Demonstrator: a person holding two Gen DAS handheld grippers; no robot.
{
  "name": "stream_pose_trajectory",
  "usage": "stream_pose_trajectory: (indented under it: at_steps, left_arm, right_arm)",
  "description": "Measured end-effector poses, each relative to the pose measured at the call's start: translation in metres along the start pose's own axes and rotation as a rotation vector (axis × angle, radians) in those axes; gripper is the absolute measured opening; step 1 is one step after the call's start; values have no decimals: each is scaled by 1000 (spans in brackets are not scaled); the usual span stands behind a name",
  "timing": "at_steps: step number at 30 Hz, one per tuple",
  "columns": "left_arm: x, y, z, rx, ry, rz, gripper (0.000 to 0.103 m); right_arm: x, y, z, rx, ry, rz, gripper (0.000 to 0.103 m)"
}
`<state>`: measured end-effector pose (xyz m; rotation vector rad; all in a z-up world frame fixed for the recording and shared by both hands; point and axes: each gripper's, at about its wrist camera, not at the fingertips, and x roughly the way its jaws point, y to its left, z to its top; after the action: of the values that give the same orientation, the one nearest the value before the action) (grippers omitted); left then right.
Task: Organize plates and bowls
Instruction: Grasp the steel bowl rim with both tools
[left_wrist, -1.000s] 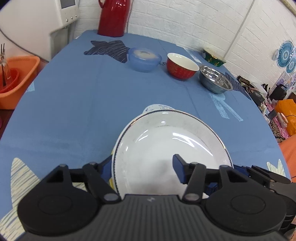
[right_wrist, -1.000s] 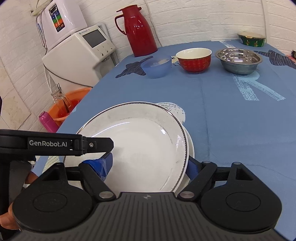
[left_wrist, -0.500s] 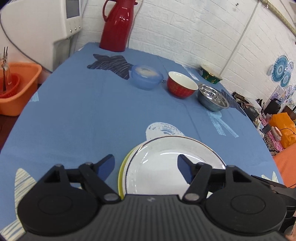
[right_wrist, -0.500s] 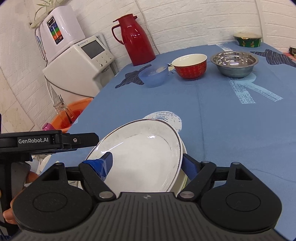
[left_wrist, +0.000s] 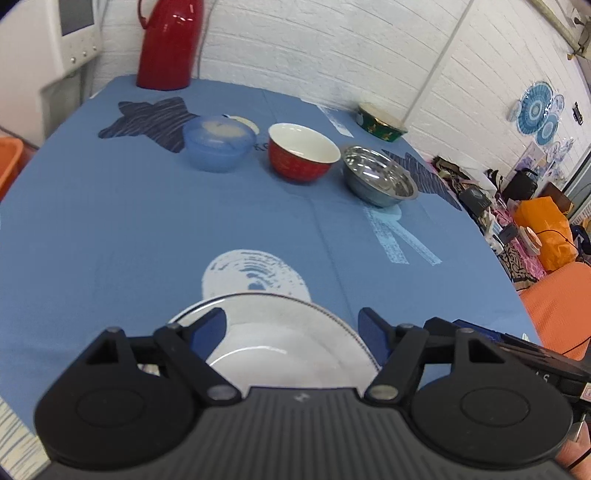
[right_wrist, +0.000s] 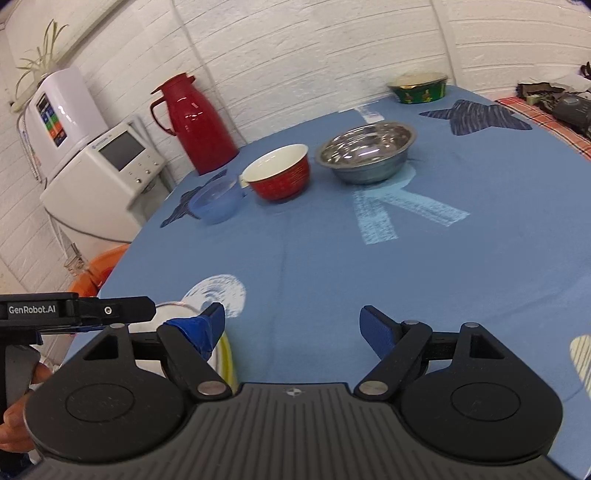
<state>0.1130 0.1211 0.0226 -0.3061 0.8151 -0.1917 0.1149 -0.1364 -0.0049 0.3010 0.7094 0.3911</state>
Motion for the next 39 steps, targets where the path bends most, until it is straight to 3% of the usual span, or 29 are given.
stream_pose_trajectory:
  at_steps: [4, 9, 16, 21, 27, 34, 39]
  left_arm:
    - [44, -27, 36, -21, 53, -32, 71]
    - [110, -51, 85, -141, 108, -71, 71]
    - [178, -64, 129, -267, 91, 6, 71]
    - [204, -65, 138, -337, 102, 33, 71]
    - [217, -75, 138, -337, 78, 65, 69]
    - [234, -79, 141, -414, 77, 130, 68]
    - [238, -79, 143, -412, 49, 153, 68]
  right_arm:
    - [12, -30, 41, -29, -14, -54, 67]
    - [47, -63, 93, -59, 1, -97, 67]
    - [98, -99, 142, -53, 39, -117, 67]
    - [137, -108, 165, -82, 60, -154, 67]
    - [178, -99, 170, -309, 95, -240, 67]
    - [213, -100, 179, -381, 175, -225, 67]
    - [216, -102, 180, -371, 159, -208, 65]
